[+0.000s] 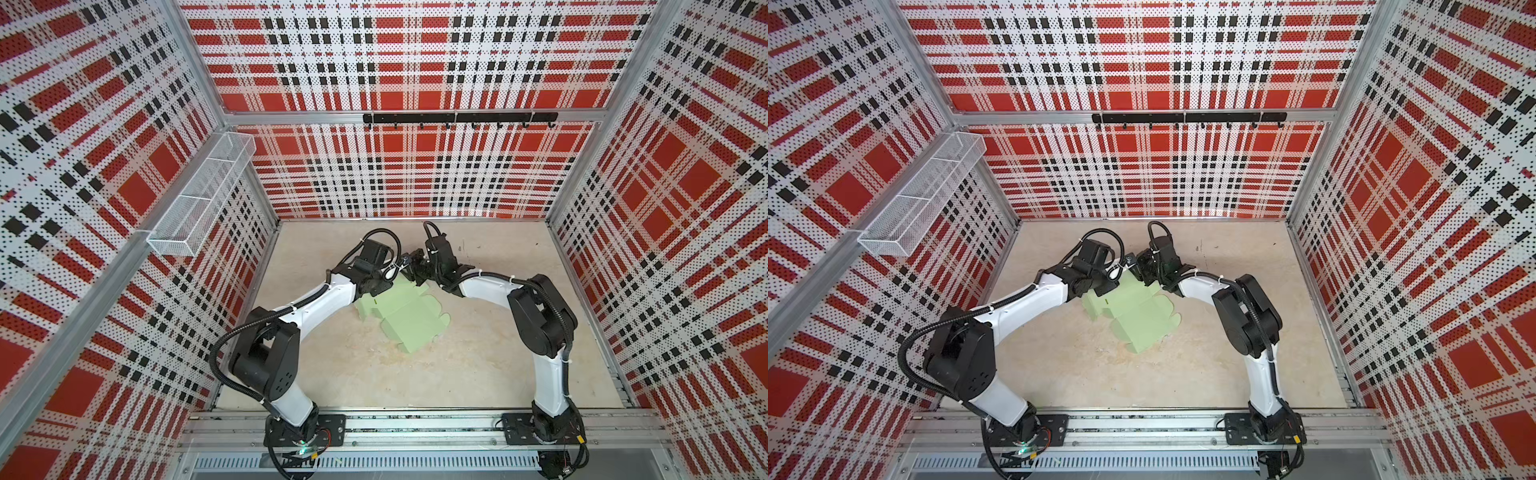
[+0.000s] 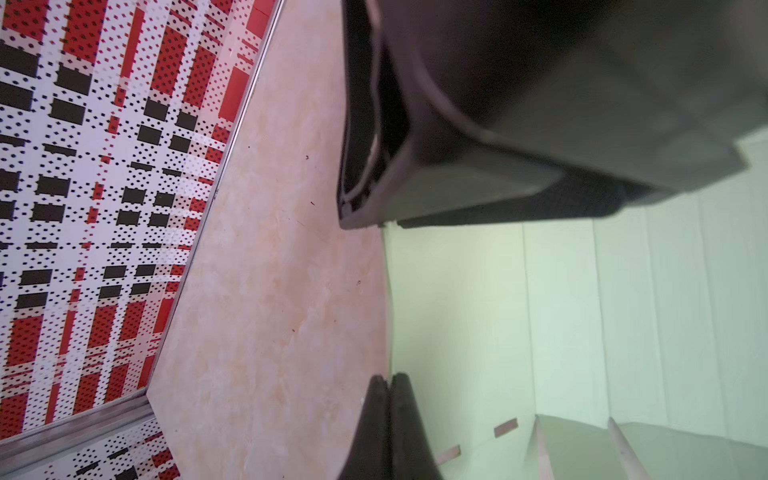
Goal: Fold the paper box
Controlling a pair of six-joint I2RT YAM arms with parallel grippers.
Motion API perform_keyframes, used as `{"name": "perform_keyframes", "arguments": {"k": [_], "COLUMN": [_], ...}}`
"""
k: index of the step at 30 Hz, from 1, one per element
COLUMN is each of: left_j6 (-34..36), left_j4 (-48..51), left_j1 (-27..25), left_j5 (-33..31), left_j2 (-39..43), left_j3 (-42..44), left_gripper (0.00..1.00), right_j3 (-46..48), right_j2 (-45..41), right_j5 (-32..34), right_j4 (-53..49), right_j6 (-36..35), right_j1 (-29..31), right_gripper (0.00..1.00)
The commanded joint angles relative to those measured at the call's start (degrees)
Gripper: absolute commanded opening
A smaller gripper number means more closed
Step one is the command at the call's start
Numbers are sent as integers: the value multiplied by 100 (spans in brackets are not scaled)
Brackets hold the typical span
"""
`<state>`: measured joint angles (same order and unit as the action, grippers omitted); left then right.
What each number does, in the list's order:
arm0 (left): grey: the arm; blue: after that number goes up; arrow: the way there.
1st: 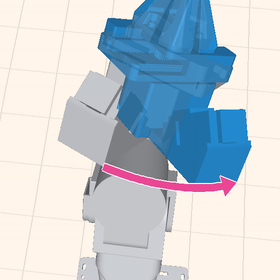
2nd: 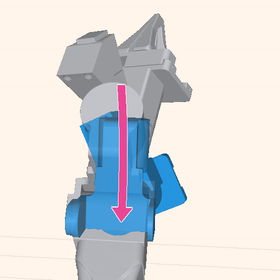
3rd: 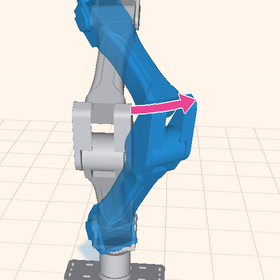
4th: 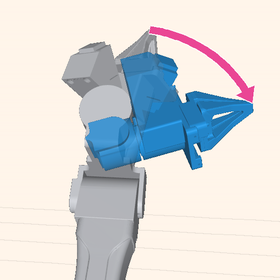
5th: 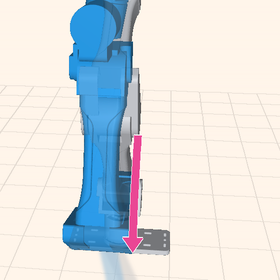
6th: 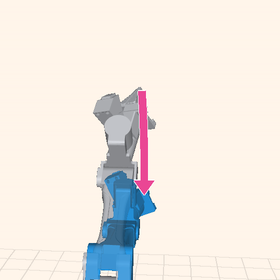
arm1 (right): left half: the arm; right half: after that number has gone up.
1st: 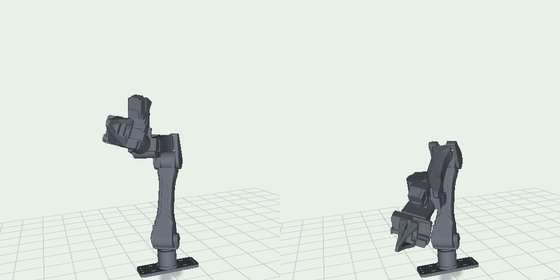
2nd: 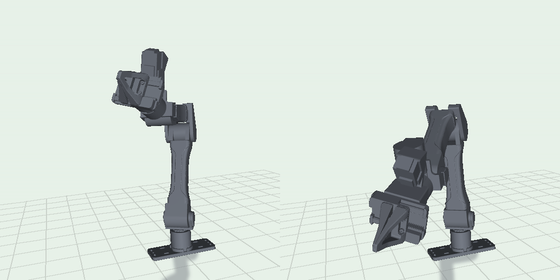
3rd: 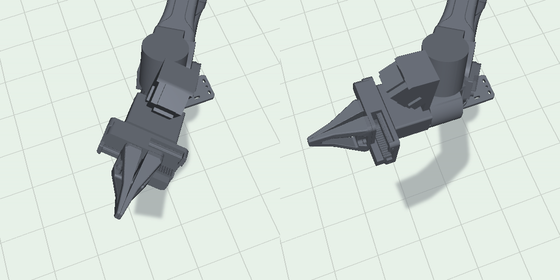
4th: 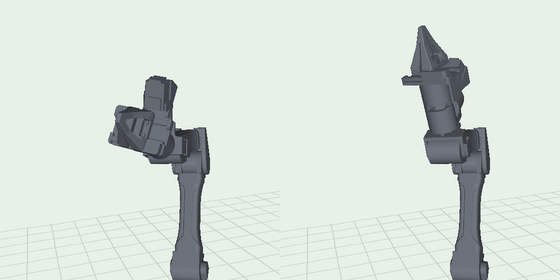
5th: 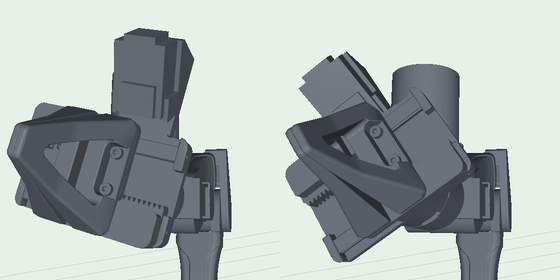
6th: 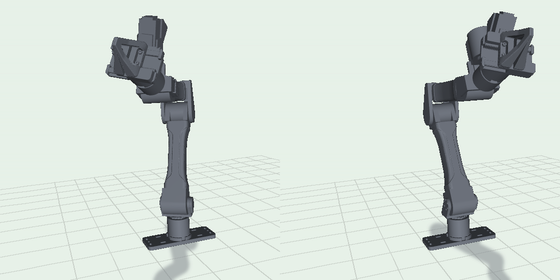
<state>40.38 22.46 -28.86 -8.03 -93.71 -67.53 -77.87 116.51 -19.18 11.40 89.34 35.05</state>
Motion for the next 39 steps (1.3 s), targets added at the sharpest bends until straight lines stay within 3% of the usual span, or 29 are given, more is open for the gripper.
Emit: {"name": "perform_keyframes", "arguments": {"k": [1, 6, 10, 13, 17, 20, 22, 27, 32, 39], "left_j6": [26, -36, -247, -455, -1222, -1889, -2029, -1138, -425, 567], "left_j4": [-197, -118, 177, 661, 1198, 1061, 886, 645, 526, 488], "left_j1": [-66, -57, -35, 64, 779, 1641, 2105, 2636, 2622, 2481], "left_j5": [70, 99, 264, 688, 2127, 3467, 4010, 4723, 5312, 4390], "left_j2": [132, 165, 282, 481, 806, 1037, 1165, 1304, 1201, 887], "left_j3": [36, -27, -292, -604, -1011, -879, -635, 163, 808, 1049], "left_gripper": [0, 1, 30, 42, 50, 56, 58, 62, 73, 73], "right_j3": [105, 168, 160, 158, 160, 199, 178, 135, 357, 362], "right_j2": [91, 100, 91, 44, 12, -20, -66, -83, -80, -34], "right_j5": [-43, -92, -169, -258, -538, -885, -1142, -1680, -2212, -2533], "right_j4": [135, 205, 78, -26, -25, 124, 182, 229, 1191, 1142], "right_j6": [-110, -145, -320, -455, -678, -730, -887, -1245, -971, -1359], "right_j1": [92, 52, -24, -87, -173, -282, -364, -537, -689, -854], "right_gripper": [21, 9, 4, 4, 4, 4, 4, 3, 1, 1]}}
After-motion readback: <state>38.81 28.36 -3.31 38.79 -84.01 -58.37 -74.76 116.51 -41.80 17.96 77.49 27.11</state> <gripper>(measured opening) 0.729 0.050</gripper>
